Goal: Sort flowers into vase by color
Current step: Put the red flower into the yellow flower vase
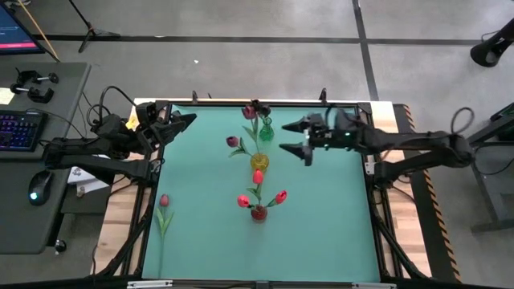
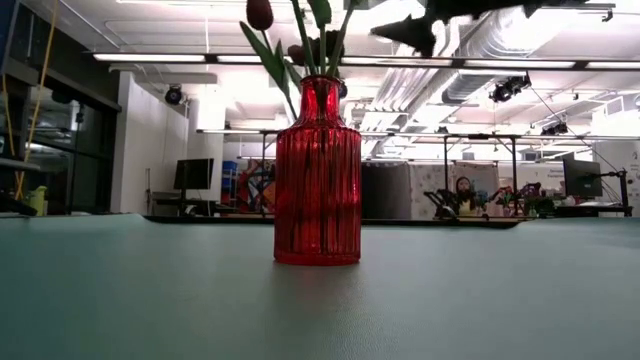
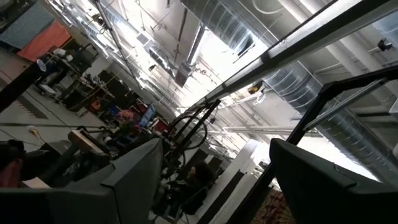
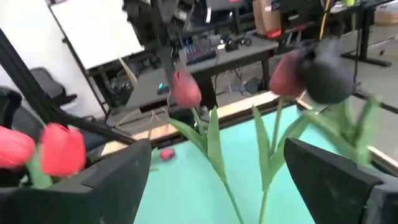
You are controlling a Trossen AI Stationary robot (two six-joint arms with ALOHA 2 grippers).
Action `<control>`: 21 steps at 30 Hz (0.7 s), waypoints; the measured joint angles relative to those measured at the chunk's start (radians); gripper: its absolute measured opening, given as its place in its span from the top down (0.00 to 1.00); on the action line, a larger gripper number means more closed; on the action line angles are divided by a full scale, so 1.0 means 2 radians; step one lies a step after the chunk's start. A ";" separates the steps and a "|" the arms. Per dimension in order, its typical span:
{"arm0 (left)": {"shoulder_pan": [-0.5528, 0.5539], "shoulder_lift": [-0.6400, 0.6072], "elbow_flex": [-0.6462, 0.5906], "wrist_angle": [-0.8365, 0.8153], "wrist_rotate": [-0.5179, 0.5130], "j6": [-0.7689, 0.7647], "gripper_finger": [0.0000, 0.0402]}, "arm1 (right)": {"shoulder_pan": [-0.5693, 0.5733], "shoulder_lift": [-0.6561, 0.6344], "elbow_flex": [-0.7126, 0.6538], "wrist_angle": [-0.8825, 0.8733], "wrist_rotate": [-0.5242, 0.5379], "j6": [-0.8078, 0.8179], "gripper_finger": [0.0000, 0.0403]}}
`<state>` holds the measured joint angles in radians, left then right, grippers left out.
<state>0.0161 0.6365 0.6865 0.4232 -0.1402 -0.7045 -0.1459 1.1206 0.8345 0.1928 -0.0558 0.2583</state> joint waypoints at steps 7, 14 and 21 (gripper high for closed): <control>-0.002 0.021 0.000 -0.003 0.055 -0.036 0.29 | 0.002 -0.074 0.000 -0.030 0.005 0.042 0.11; -0.081 0.082 0.000 -0.173 0.118 -0.178 0.29 | 0.002 -0.095 0.000 -0.063 -0.003 0.071 0.11; -0.246 0.154 0.000 -0.452 0.120 -0.394 0.29 | 0.002 -0.089 0.000 -0.114 -0.003 0.095 0.11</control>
<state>-0.4750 0.9448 0.6868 -0.4815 0.0995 -1.4921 -0.1413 0.9423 0.8349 -0.0361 -0.0628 0.4480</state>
